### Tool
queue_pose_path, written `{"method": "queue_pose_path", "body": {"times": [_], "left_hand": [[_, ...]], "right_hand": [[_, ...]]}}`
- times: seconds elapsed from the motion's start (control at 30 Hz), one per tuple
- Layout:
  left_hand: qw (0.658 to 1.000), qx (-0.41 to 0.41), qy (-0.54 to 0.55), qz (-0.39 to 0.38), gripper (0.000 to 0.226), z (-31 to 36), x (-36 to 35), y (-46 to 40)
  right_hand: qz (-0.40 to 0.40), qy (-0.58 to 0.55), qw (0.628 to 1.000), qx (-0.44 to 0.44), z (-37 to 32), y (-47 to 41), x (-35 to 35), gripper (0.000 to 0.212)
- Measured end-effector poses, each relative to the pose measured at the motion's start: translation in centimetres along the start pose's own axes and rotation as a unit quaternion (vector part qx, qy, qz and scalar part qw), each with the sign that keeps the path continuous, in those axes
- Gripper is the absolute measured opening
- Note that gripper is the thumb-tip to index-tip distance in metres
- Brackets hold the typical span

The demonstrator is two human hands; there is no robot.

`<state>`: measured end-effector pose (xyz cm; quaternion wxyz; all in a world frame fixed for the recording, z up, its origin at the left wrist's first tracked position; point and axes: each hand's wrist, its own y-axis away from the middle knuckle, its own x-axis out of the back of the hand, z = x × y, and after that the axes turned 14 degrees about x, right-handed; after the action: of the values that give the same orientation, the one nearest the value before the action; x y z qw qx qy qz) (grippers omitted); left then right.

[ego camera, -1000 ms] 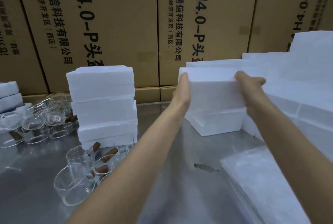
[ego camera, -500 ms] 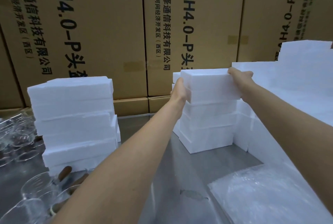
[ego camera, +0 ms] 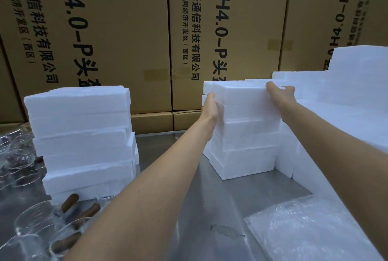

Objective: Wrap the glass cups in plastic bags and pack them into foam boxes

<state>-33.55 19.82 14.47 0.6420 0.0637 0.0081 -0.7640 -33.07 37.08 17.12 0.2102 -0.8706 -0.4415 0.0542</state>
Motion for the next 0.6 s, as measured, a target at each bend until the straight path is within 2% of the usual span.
{"method": "queue_pose_path", "body": {"times": [0.2, 0.37, 0.5, 0.6], "left_hand": [[1.0, -0.007, -0.026, -0.005, 0.04, -0.8, 0.5, 0.7], [0.998, 0.003, -0.031, -0.047, 0.058, -1.1, 1.1, 3.1], [0.998, 0.003, -0.036, -0.042, 0.064, -1.6, 2.3, 6.7], [0.998, -0.025, -0.059, 0.008, 0.059, -2.4, 3.9, 10.2]], "right_hand": [[-0.003, 0.016, 1.0, -0.008, -0.4, 0.1, 0.1, 0.069], [0.028, 0.031, 0.999, -0.032, -1.5, 1.2, -0.2, 0.083], [0.082, 0.066, 0.994, 0.009, -2.7, 3.3, -0.4, 0.074], [0.124, 0.066, 0.987, 0.072, -3.6, 6.2, -0.9, 0.062]]}}
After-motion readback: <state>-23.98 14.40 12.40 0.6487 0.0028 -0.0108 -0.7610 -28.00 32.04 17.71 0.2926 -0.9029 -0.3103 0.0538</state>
